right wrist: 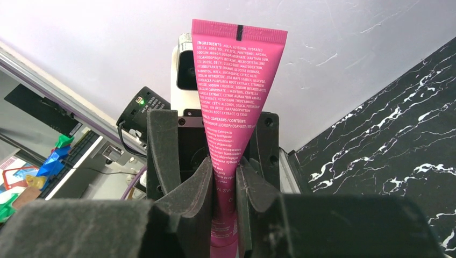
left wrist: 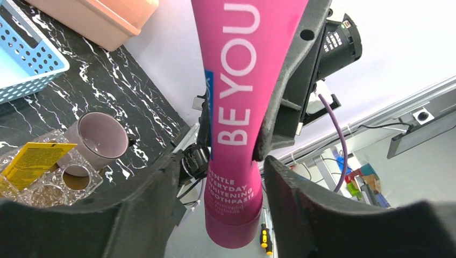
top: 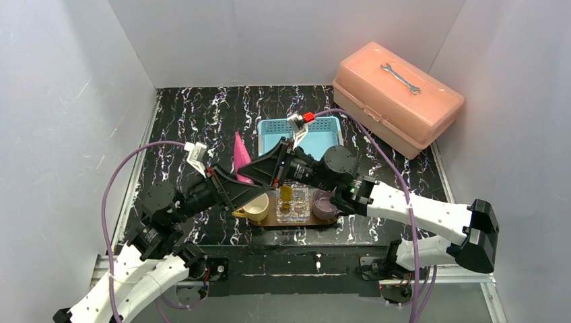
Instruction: Prepare toiletry sets of a toothbrush and toothpaste on the tray
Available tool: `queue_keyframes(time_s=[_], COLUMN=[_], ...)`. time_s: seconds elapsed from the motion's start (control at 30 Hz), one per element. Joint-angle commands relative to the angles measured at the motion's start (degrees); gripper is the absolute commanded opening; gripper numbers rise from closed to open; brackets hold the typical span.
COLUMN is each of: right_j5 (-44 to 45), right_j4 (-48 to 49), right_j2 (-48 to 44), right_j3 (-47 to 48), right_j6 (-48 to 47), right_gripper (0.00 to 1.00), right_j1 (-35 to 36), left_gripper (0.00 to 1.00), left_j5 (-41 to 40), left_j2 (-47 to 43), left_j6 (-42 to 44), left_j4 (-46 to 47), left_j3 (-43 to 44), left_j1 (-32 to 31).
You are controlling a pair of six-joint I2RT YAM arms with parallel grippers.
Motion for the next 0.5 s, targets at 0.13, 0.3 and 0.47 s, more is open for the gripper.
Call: queue_keyframes(time_s=[0.13, 0.3, 0.47], right_j5=[3.3, 3.3, 2.7], right_j4=[5.7, 5.6, 3.2], right_j2=[0.2, 0.1, 0.0], right_j3=[0.2, -0.3, 0.4], right_j6=[-1.4, -1.5, -3.0], right_gripper=[0.23, 0.27, 0.40], right_j1=[1.4, 1.7, 1.7], left_gripper=[0.37, 0.08, 0.00], left_j5=[1.8, 3.1, 3.5], left_j2=[-1.3, -1.1, -0.9], left_j6=[0.7, 1.5, 2.5], left_j4=[1.6, 1.5, 0.8], left_j3=[1.3, 1.9, 2.4], left_j1=[0.2, 0.1, 0.1])
